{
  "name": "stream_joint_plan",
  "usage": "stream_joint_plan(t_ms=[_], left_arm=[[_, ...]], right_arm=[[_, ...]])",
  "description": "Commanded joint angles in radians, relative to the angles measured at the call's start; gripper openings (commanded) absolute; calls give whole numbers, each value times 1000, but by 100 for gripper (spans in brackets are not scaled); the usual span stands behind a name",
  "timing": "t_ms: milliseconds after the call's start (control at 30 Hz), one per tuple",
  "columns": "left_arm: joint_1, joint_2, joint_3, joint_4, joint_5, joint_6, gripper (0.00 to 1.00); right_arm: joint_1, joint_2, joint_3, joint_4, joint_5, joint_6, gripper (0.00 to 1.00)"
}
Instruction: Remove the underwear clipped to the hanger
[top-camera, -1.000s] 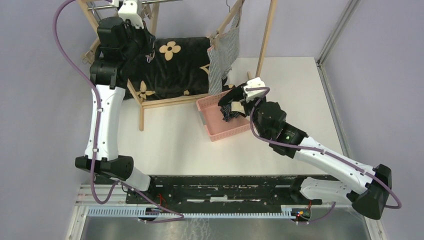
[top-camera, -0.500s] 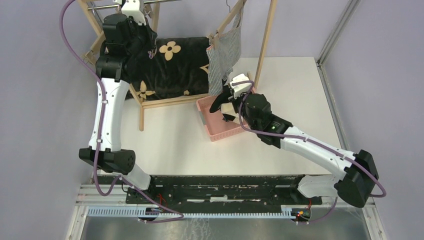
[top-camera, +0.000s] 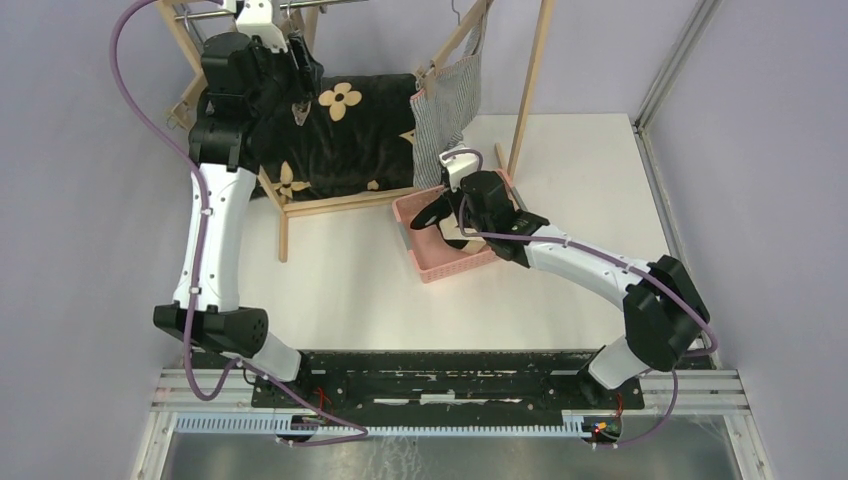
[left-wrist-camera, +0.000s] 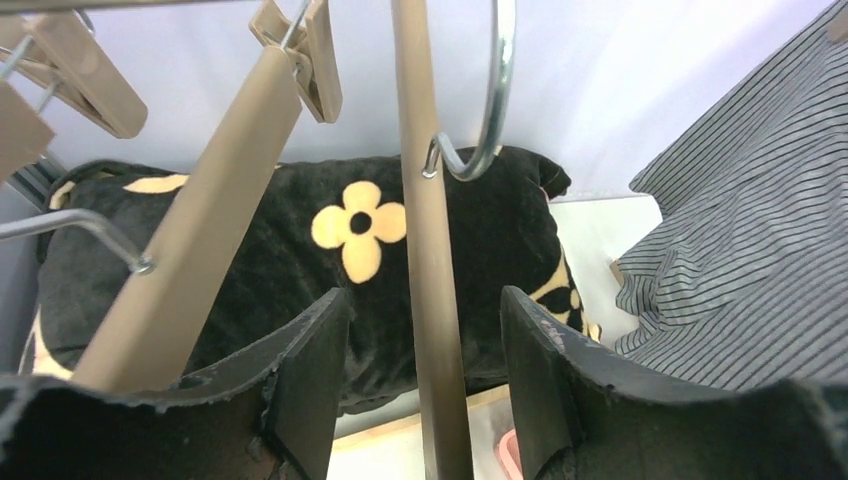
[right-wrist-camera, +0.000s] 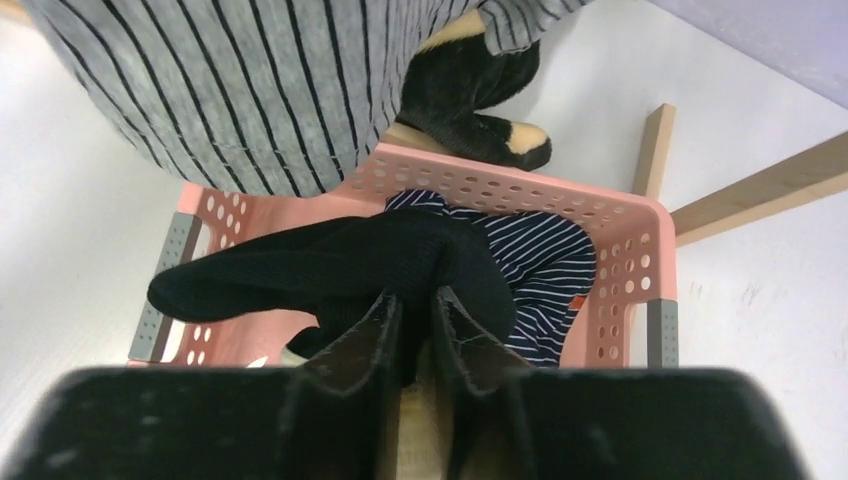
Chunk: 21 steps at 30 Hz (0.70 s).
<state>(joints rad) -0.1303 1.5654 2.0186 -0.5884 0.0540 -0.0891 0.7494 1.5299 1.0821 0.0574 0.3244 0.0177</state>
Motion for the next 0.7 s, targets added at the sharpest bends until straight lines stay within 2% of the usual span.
stream_joint_plan(t_ms=[0,67,133,200,300,333,467,567,600,667], left_arm=[[7,-119,-2,54,-15,-16,65],[6,-158,-6,49,-33,-15,70],[7,-190,-3,38,-45,-15,78],[7,-222,-6,37,-46,-13,79],[7,-260,-11,43,-59,-7,81],[6,-267,-12,45,-72,-3,83],[6,-288,-14,43,-107,8,86],[7,-298,-33,53,-102,7,87],[6,-302,-36,57,-98,6,87],[7,-308,-40,61,-90,7,88]], right_arm=[[-5,22,80,-14,-26,18,32],[-7,28,88,-21,-15,20,46],[-8,28,90,-20,-10,21,50],[-7,24,90,-20,-6,20,57],[-8,15,91,-20,5,18,73],[-8,13,91,-18,7,15,75],[-8,19,105,-26,25,-1,77],[-8,39,125,-40,41,-16,74],[-9,48,134,-47,46,-19,70],[-10,67,149,-61,59,-24,52]])
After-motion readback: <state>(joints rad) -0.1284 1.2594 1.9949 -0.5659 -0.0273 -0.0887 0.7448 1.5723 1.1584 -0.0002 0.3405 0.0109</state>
